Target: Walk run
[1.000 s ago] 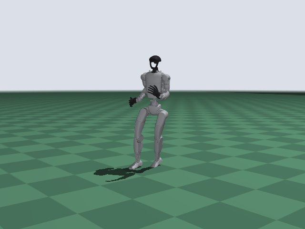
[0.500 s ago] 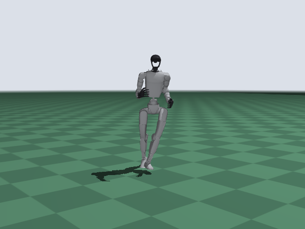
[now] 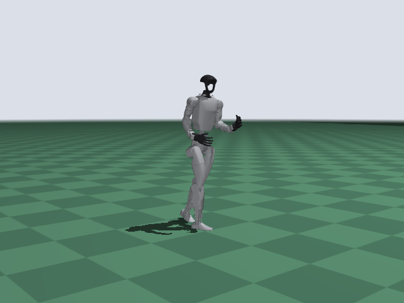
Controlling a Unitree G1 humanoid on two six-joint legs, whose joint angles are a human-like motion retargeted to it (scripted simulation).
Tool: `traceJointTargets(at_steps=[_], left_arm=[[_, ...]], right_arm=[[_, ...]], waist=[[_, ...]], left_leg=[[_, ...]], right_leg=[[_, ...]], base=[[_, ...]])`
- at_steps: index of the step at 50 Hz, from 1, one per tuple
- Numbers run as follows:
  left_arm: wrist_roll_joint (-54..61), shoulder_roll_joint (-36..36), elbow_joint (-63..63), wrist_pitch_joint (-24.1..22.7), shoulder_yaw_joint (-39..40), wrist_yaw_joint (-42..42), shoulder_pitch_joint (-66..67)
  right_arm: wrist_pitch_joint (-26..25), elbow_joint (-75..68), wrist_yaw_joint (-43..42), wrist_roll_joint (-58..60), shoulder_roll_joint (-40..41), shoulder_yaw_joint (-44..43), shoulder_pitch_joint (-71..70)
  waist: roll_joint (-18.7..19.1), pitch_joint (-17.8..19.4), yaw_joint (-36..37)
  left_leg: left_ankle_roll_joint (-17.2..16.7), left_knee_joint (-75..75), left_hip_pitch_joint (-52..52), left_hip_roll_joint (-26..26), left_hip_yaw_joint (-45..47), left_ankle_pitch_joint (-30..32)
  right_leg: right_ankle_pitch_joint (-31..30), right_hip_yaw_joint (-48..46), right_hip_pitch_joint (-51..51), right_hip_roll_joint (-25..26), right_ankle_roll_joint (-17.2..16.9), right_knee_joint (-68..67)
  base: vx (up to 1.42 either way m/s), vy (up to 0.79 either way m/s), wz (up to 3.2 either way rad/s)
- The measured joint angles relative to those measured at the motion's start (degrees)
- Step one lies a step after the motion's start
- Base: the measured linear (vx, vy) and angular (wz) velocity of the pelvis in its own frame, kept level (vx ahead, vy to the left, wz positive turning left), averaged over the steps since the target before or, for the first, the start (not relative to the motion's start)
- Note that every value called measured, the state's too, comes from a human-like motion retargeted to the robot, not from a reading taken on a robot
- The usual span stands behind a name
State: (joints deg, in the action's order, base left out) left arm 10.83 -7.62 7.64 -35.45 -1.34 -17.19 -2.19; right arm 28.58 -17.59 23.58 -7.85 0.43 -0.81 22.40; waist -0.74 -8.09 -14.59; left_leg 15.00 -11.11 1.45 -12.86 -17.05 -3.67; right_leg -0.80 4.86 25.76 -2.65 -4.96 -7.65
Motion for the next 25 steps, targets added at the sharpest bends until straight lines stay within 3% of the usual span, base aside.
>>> traceJointTargets(at_steps=[3, 5, 7, 8, 10, 12, 13, 15, 17, 22, 25], left_arm=[[-3.34, -1.74, 3.11, -0.32, 1.64, -0.08, 2.01], [-5.35, -0.97, 6.55, -0.29, 2.79, -1.00, 4.63], [-8.03, 1.80, 11.89, -0.76, 4.72, -3.05, 8.16], [-9.77, 3.70, 15.32, -0.96, 5.69, -4.09, 9.72], [-14.74, 7.21, 23.25, 0.00, 7.44, -6.10, 12.10], [-20.25, 9.05, 29.96, 1.70, 8.44, -6.39, 13.48], [-22.30, 9.40, 32.40, 1.95, 9.44, -7.11, 13.82], [-24.11, 8.61, 35.55, 1.71, 10.70, -8.60, 14.76], [-25.94, 7.48, 36.87, 1.57, 10.92, -8.54, 16.58], [-31.99, 3.58, 35.58, 1.07, 12.14, -5.95, 19.90], [-35.74, 2.21, 34.50, 0.11, 11.84, -3.73, 20.55]], right_arm=[[-0.50, 0.23, -1.64, 0.89, 0.59, 2.87, -1.47], [-0.94, 0.03, -1.86, 1.47, 0.19, 3.97, -3.39], [-1.26, -0.81, -1.28, 1.91, -0.41, 4.26, -5.84], [-1.39, -1.38, -0.86, 2.03, -0.72, 3.73, -7.35], [-1.88, -2.53, 0.50, 1.86, -1.76, 1.23, -10.32], [-2.31, -2.90, 0.88, 1.14, -3.16, 1.31, -12.25], [-2.31, -2.98, 0.35, 0.53, -3.87, 1.78, -13.43], [-2.16, -3.53, -0.38, -0.45, -5.36, 1.88, -16.10], [-1.94, -3.91, -0.10, -0.19, -6.77, 1.16, -17.78], [-1.26, -4.00, 0.43, 1.61, -12.69, 1.50, -20.70], [-1.23, -5.49, 1.18, 3.22, -15.60, -0.10, -22.00]], waist=[[-1.80, 0.73, 0.35], [-2.89, 0.49, 0.56], [-2.82, -0.62, 2.32], [-2.13, -0.87, 2.34], [-0.80, -0.30, 2.18], [-0.40, -0.57, 0.29], [-0.70, -0.84, -0.76], [-1.56, -1.29, -0.74], [-2.52, -1.45, 2.64], [-4.15, 0.59, 12.98], [-2.82, 1.11, 15.87]], left_leg=[[0.00, -0.27, -5.42, 0.27, 0.20, -0.59], [0.00, -2.25, -7.95, -0.44, 1.21, 0.95], [-0.23, -5.80, -8.47, -1.89, 4.35, 8.15], [-0.92, -8.79, -7.68, -2.40, 5.60, 14.20], [-5.85, -17.93, -3.94, -1.21, 8.45, 25.47], [-9.36, -26.87, 1.13, 3.05, 16.73, 31.30], [-8.95, -30.20, 3.41, 5.20, 20.58, 31.62], [-4.19, -35.45, 8.37, 8.27, 27.31, 22.32], [-1.81, -37.13, 12.94, 8.79, 32.28, 14.97], [-3.57, -27.50, 23.30, 3.17, 33.53, 3.26], [-2.26, -14.86, 25.87, 4.74, 39.61, -1.07]], right_leg=[[0.79, 2.84, -0.95, 0.30, -1.40, 5.57], [-5.72, 3.03, -2.65, 0.21, -0.73, 4.50], [-2.56, -3.73, -3.66, -1.99, -0.36, 0.55], [-0.38, -0.36, -3.73, -2.13, -0.92, -2.11], [3.90, -2.36, -5.74, -4.37, -1.23, -5.78], [5.74, -7.85, -9.78, -6.65, -0.37, -4.68], [6.02, -10.69, -11.40, -7.58, 0.29, -3.67], [6.89, -14.96, -14.15, -8.69, 1.09, -2.26], [6.63, -17.05, -16.66, -9.14, 0.72, -0.31], [5.69, -19.40, -22.10, -6.74, -0.49, 3.50], [7.19, -24.31, -25.63, -3.85, -1.52, 5.02]], base=[[0.75, -0.35, 0.73], [0.78, -0.19, 0.58], [0.97, -0.12, 0.37], [0.94, -0.04, 1.09], [0.92, -0.13, 1.78], [0.72, -0.20, 2.19], [0.61, -0.23, 2.23], [0.61, -0.25, 1.81], [0.59, -0.20, 0.86], [0.49, -0.14, 0.34], [0.39, -0.14, 1.17]])
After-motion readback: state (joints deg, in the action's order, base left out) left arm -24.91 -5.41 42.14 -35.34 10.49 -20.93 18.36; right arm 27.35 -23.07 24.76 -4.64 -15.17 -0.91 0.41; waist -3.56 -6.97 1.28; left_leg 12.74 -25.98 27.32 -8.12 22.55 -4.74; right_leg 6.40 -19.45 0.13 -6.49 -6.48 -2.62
